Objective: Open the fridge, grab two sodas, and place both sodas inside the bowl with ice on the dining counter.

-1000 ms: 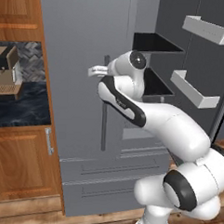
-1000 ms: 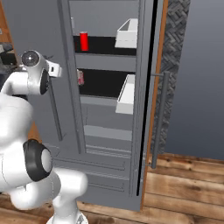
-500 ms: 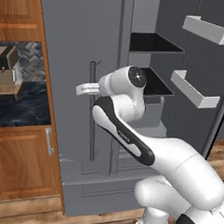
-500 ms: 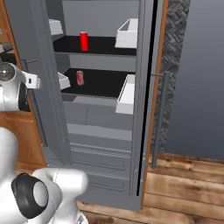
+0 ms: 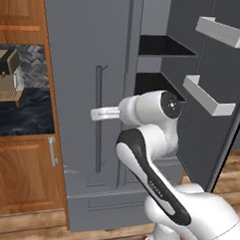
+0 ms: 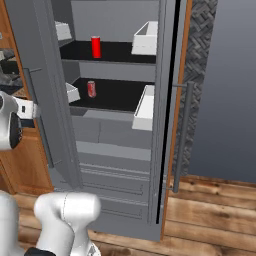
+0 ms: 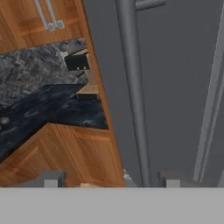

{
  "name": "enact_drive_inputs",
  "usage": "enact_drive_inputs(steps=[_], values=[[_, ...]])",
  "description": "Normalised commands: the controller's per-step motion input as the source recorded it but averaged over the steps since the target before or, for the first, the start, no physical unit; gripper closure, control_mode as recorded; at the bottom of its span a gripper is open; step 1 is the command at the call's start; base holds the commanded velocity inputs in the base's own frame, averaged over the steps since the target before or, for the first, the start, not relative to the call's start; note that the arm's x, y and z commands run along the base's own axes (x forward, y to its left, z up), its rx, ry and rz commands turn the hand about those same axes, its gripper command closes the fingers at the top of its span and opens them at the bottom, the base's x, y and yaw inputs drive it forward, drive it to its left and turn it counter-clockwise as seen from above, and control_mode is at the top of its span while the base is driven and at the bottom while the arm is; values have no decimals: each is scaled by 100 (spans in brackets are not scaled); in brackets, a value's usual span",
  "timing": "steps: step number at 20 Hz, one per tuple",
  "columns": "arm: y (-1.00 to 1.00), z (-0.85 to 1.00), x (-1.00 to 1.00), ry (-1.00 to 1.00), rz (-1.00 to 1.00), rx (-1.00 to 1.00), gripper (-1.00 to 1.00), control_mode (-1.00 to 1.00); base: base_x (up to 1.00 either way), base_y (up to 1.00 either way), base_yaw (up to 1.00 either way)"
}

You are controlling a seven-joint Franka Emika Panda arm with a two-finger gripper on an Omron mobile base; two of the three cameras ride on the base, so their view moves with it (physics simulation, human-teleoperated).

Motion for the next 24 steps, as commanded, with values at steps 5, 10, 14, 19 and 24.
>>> enact_drive_inputs(steps=[5, 10, 14, 19, 24], values=[[-100, 7, -22, 2, -7, 21, -100, -100, 0, 0, 0], [-97, 6, -12, -1, -6, 41, -100, -100, 0, 0, 0], [-71, 35, 21, 1, -11, 42, -100, -100, 0, 0, 0], [-26, 39, 47, 4, -9, 34, -100, -100, 0, 0, 0], [-2, 30, 58, 9, -1, 26, -100, -100, 0, 0, 0]])
